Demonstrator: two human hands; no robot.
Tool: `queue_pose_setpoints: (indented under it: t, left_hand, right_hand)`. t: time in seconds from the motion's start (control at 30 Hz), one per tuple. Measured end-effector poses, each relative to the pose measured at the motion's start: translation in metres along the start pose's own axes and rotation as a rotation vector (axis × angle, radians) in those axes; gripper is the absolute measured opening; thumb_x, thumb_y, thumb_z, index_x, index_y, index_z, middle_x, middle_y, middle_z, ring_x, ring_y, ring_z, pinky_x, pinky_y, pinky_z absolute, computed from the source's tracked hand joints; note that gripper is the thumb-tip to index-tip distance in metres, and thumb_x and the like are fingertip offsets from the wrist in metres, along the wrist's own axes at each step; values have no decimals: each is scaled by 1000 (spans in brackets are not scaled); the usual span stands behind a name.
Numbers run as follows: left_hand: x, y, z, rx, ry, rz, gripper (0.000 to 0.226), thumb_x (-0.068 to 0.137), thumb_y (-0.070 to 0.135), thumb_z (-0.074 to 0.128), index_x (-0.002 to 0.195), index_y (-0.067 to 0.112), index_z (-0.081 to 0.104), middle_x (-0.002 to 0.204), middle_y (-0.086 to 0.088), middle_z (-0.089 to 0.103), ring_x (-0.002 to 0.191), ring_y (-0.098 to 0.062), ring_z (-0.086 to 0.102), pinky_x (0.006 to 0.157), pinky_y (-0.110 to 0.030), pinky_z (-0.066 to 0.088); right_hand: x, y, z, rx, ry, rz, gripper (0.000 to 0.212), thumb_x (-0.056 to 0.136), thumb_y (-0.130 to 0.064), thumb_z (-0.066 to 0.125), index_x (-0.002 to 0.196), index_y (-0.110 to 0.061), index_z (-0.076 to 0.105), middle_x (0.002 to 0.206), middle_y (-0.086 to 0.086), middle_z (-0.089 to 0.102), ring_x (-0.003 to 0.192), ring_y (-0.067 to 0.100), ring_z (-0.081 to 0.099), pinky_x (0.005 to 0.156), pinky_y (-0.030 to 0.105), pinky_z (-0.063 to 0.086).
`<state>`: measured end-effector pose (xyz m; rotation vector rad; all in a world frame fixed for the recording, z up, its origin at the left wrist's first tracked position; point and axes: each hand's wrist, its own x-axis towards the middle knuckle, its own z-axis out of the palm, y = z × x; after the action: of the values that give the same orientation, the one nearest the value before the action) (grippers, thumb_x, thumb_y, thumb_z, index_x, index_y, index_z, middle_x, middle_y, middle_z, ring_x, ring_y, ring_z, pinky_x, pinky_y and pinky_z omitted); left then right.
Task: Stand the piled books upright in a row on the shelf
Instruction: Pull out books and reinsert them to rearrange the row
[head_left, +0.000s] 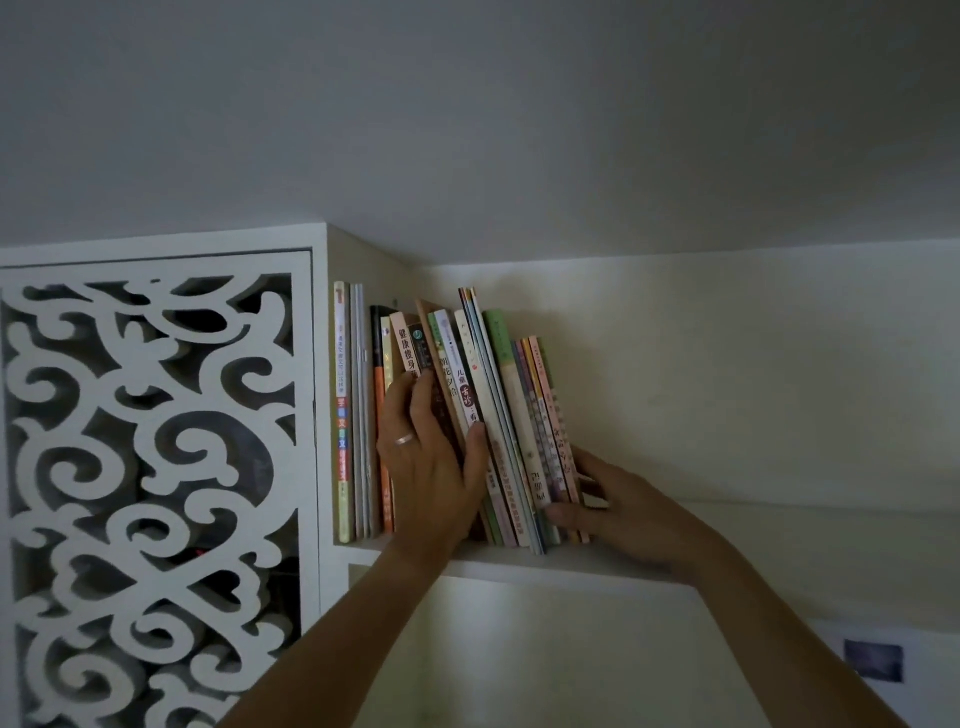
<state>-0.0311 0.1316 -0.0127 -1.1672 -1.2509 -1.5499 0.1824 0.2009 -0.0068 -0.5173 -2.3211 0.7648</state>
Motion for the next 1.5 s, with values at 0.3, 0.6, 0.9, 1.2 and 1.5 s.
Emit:
queue_pose_setpoints:
  t: [0.3,0.6,0.9,1.2,1.5]
  left_hand:
    - [-3,0,0,-106,-42,-34,74,103,43,45,161,5,22,167,-10,16,154,-29,26,120,-57,34]
    - [-1,5,-7,-318,-84,-118,63,109,39,36,164,15,15,142,-7,55,118,-17,65,92,-37,60]
    - [1,-2,-11,-426,-173,-193,68,110,38,39,166,28,0,118,10,70,90,-5,75,73,-31,65]
    - [0,-10,-2,-326,-131,-223,56,113,35,30,166,24,13,115,6,68,93,-4,71,76,-31,63]
    - [4,-3,-10,-415,-18,-161,51,112,14,38,162,15,25,157,-4,44,143,-17,48,114,-41,47]
  right_hand:
    - [6,5,2,-115,195,54,41,92,-62,54,133,-55,55,120,-19,65,95,-7,64,74,9,48]
    - [1,-14,19,-228,258,48,55,91,-72,39,143,-54,37,117,-28,62,95,-9,61,84,23,52]
    - [11,-28,60,-434,387,131,160,40,-104,57,149,-36,-39,150,5,51,123,26,61,94,47,56]
    - [30,-32,86,-433,496,144,157,42,-99,54,153,-28,-32,139,9,55,115,28,65,89,45,59]
    - [35,-23,90,-362,547,93,148,48,-97,63,157,-36,-15,124,3,62,99,27,69,79,49,62]
